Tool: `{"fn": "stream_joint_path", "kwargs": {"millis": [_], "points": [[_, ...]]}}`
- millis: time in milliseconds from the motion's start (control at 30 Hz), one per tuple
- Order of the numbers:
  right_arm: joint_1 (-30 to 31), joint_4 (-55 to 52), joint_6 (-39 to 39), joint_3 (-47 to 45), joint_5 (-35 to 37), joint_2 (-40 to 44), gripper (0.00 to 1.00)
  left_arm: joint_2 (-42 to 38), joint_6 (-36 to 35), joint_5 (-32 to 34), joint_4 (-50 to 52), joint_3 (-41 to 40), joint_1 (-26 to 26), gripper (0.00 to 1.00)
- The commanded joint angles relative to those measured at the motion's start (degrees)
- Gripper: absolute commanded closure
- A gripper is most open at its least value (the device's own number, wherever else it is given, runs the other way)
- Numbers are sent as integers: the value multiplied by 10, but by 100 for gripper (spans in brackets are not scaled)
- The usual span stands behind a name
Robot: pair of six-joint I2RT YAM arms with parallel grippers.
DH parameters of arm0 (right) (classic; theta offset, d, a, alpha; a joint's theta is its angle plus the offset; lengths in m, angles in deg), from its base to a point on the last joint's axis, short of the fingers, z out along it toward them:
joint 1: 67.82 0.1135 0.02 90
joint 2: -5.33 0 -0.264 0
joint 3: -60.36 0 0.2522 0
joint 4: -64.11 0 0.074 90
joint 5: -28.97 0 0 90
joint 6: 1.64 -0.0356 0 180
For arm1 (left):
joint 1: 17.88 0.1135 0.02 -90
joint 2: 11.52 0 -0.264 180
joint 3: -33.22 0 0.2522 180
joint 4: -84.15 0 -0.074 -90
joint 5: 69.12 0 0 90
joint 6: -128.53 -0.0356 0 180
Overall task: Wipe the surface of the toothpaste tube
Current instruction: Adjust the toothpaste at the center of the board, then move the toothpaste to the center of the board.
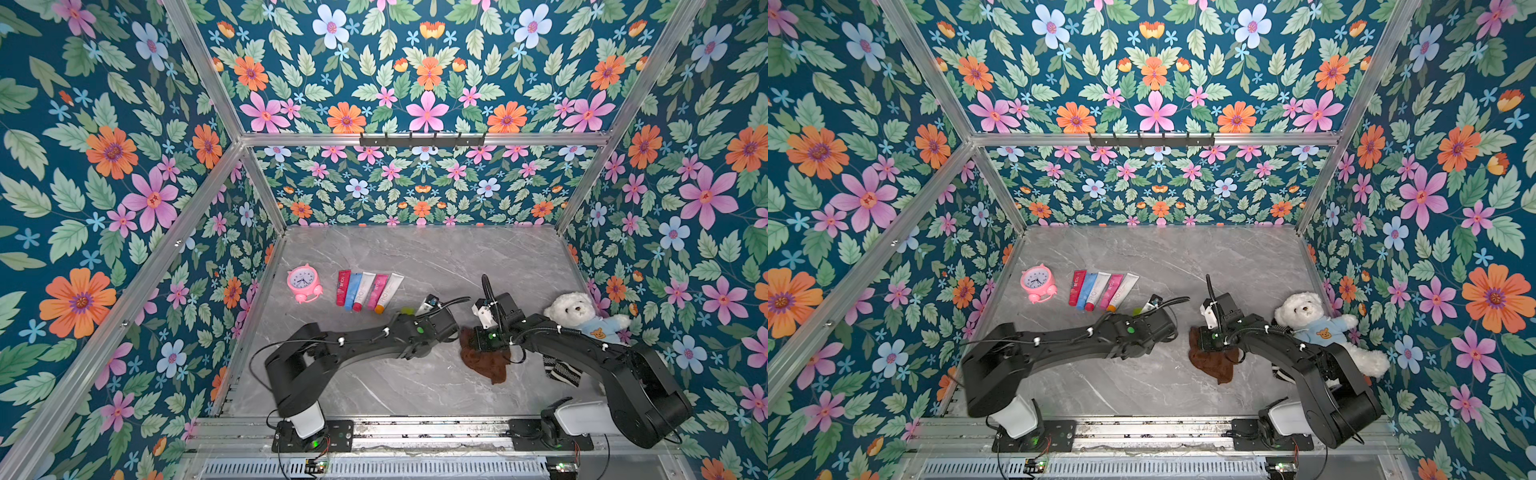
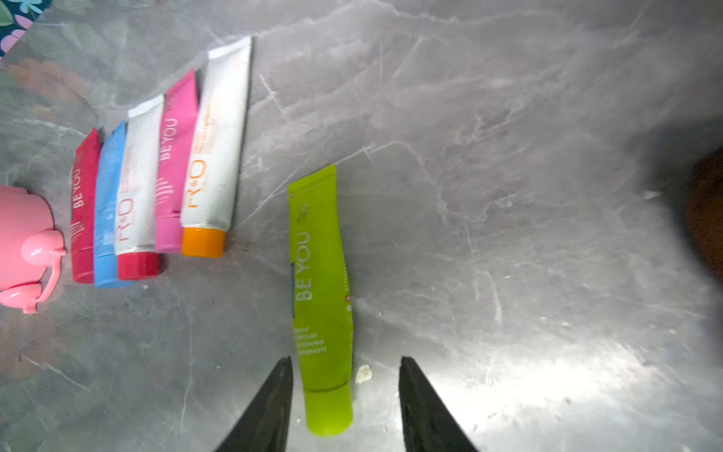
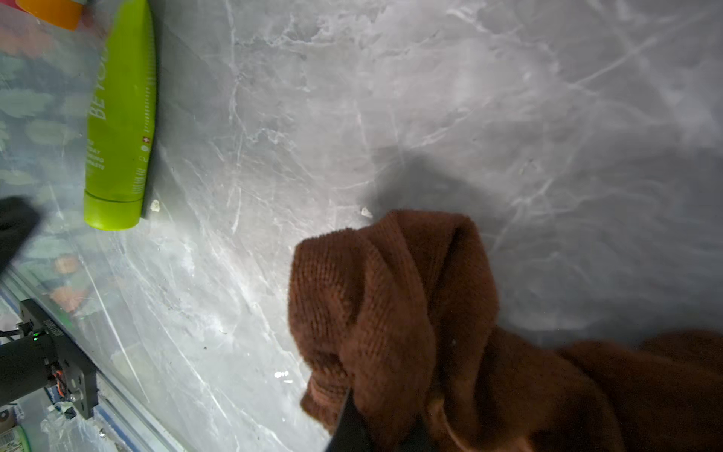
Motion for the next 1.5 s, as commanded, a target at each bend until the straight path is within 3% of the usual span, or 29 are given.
{"fn": "stream_joint_path", "kwargs": {"millis": [0, 200, 300, 467, 733, 1067, 1333, 1467], "points": [[0, 2, 10, 6, -2, -6, 100, -77, 23, -15, -61, -68, 2, 45], [1, 5, 9, 1, -2, 5, 100, -240, 64, -104, -230, -273, 52, 28], [0, 5, 10, 3, -4, 2, 100, -276, 68, -140, -294, -341, 82, 23], [1, 5, 10, 5, -7, -5, 100, -260, 55, -174, -359, -377, 101, 23], [1, 4, 12, 6, -6, -10, 100, -192, 39, -199, -400, -367, 102, 25], [1, 5, 13, 9, -6, -14, 100, -128, 33, -209, -355, -340, 111, 43], [1, 12, 10, -1, -40, 23, 100, -110, -35, -235, -330, -308, 106, 79], [1, -4, 10, 0, -71, 73, 100, -123, -81, -284, -340, -306, 83, 86]]}}
